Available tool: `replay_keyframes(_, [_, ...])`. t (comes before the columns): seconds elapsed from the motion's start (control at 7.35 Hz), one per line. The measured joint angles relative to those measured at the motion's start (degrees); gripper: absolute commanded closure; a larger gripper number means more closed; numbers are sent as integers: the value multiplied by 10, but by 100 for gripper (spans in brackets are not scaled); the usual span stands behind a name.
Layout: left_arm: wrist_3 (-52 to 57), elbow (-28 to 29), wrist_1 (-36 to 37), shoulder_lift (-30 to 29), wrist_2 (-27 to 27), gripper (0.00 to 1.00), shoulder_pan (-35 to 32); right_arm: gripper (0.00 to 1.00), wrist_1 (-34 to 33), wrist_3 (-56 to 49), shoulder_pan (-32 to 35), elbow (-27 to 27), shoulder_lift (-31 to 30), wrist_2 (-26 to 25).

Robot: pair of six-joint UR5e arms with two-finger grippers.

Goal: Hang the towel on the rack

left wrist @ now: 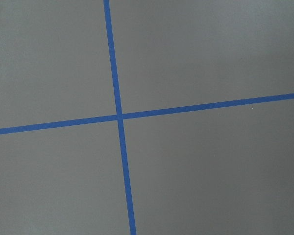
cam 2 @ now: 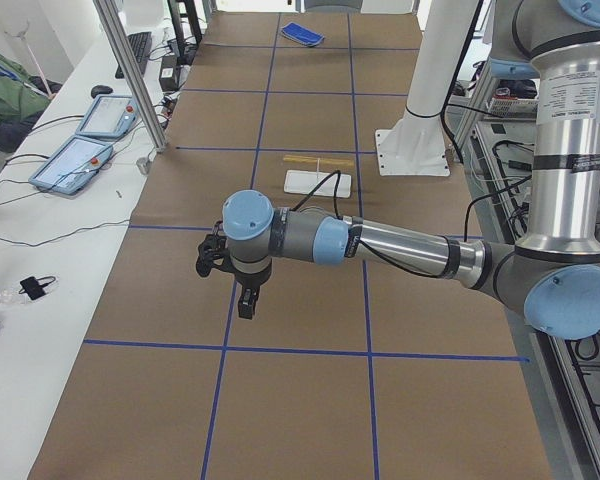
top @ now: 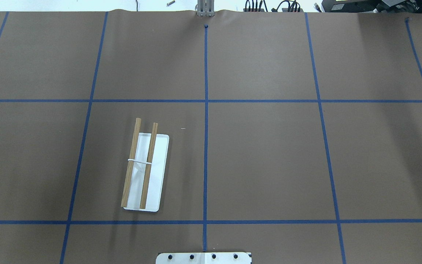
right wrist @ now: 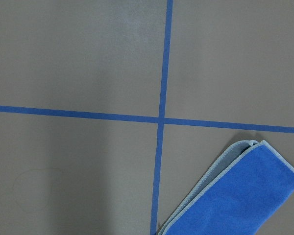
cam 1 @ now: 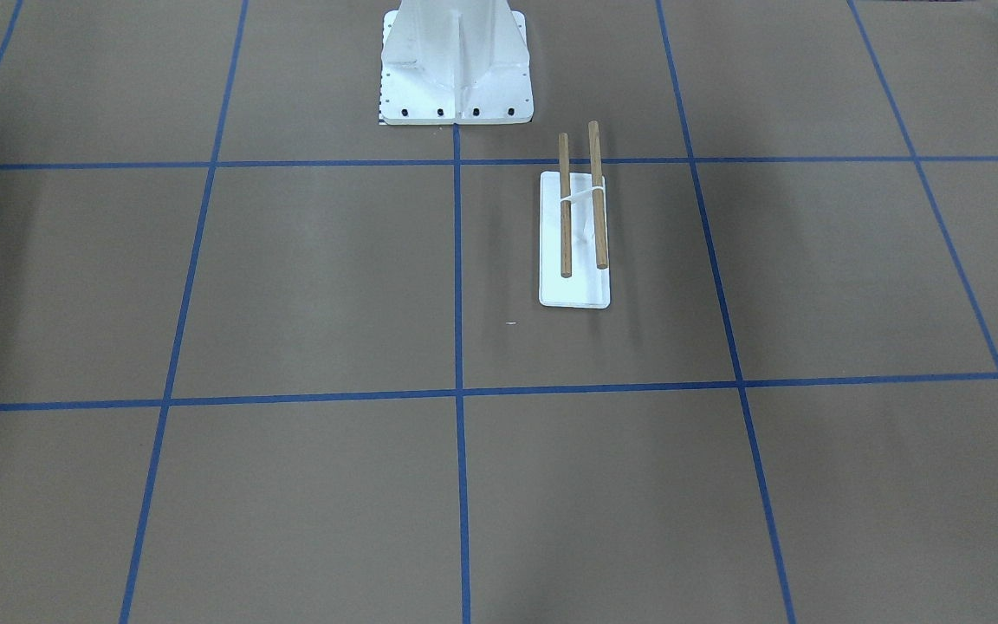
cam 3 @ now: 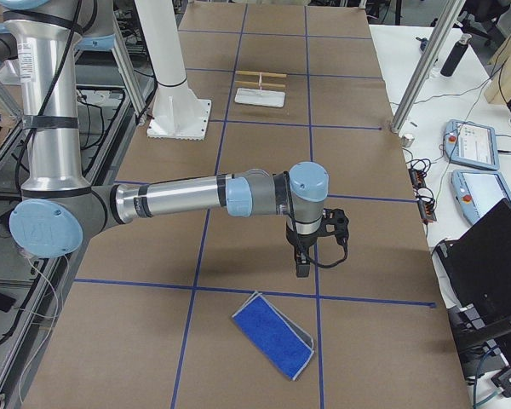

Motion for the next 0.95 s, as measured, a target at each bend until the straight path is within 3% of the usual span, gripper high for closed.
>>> replay_keyframes(0.95, [4,0,-26,-2,0,1,0,0,3,-3,-1,16,-3,-3])
